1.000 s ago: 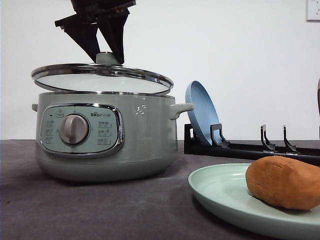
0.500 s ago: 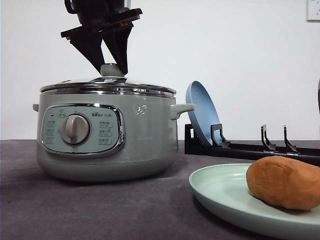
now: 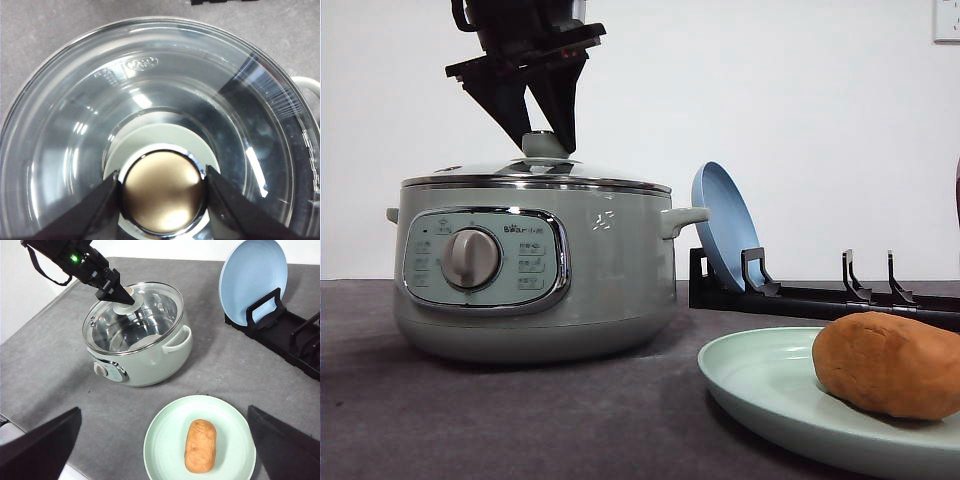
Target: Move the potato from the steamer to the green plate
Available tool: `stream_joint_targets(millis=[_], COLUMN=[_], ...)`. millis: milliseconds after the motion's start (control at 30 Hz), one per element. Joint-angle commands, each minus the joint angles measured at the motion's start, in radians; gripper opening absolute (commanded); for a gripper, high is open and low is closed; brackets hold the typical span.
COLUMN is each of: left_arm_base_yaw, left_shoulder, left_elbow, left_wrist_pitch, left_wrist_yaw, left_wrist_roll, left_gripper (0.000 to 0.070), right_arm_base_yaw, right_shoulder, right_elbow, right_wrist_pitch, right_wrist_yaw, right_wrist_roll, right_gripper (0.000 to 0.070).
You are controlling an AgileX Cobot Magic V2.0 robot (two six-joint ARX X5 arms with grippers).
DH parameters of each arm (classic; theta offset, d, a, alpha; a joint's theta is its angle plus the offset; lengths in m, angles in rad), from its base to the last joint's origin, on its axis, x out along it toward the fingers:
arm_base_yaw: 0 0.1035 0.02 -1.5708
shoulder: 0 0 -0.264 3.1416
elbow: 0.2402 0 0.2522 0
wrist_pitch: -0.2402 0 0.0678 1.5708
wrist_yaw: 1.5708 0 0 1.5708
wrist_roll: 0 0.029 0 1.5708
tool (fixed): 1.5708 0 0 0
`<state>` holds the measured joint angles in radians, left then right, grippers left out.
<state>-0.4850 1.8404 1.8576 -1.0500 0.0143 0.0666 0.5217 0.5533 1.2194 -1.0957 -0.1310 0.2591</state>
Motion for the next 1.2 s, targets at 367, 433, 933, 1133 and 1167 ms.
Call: stream_joint_targets(millis=[367, 433, 933, 1133, 1167], left_arm_base_yaw=[-0.006, -0.006, -0.001, -0.002, -0.002], left_shoulder=[0.043, 0.043, -0.055, -0.194, -0.218], left_elbow=[0.016, 0.016, 0.063, 0.063, 0.063], left_wrist_pitch=[0.016, 0.022, -0.059, -0.128, -0.137], left_wrist_yaw=[0.001, 0.001, 0.001, 0.001, 0.001], left_wrist_roll=[-0.034, -0.034, -0.053, -0.058, -0.059], left_gripper=[0.0047, 0.0141, 0.0688, 0.0688, 0.0687], right_arm_base_yaw=[0.005, 0.005, 0.005, 0.005, 0.005], right_shoulder=[0.007, 0.007, 0.007, 0.007, 0.007], right_elbow=[0.017, 0.017, 0.017, 0.017, 0.017], right_wrist_pitch=[0.01, 0.01, 0.01, 0.01, 0.01], right_wrist_yaw=[0.001, 0.002, 0.002, 0.002, 0.002], right_wrist_roll=[-0.004, -0.004, -0.005, -0.005, -0.005], right_gripper=[0.069, 0.069, 0.069, 0.069, 0.069])
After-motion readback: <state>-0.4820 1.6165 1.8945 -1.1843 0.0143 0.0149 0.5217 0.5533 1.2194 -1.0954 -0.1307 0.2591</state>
